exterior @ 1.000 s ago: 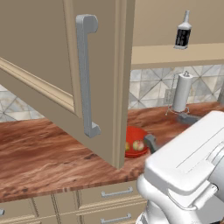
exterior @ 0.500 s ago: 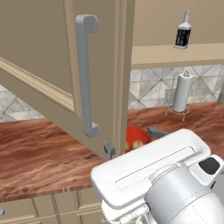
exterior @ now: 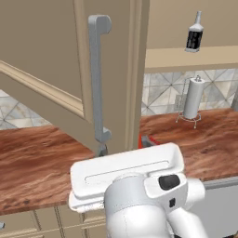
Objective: Open the cabinet. Pick the apple and peach from the cabinet and place them into the bowl. Then close the cabinet.
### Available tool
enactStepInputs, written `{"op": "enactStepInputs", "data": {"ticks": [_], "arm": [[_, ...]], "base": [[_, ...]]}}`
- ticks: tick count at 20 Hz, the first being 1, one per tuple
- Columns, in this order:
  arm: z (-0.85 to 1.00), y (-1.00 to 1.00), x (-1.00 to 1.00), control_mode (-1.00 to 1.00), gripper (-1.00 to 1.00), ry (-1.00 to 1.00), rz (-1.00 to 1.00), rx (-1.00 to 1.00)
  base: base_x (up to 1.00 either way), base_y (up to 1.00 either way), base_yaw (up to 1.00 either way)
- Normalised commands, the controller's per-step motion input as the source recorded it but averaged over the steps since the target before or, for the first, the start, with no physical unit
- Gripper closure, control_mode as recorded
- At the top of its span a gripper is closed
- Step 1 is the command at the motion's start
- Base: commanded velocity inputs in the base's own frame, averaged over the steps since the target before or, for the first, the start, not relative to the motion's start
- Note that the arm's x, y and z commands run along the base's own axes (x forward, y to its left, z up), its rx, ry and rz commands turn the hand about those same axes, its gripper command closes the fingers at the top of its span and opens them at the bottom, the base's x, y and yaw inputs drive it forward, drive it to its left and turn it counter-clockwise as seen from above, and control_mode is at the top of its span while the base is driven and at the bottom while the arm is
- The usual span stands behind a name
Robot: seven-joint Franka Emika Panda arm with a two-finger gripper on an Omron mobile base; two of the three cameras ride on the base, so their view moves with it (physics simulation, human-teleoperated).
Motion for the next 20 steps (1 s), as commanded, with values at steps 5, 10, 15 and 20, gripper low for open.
{"op": "enactStepInputs", "data": {"ticks": [5, 10, 15, 20], "arm": [[-0.15, -0.10, 0.51, -1.00, -1.00, -0.03, -0.13, -0.03], [-0.33, -0.59, 0.63, -1.00, -1.00, -0.15, -0.01, 0.00], [-0.41, -0.61, 0.87, -1.00, -1.00, -0.18, 0.00, 0.00], [-0.48, -0.36, 1.00, -1.00, -1.00, -0.10, 0.00, 0.00]], "base": [[0.00, 0.00, 0.00], [0.00, 0.00, 0.00], [0.00, 0.00, 0.00], [0.00, 0.00, 0.00]]}}
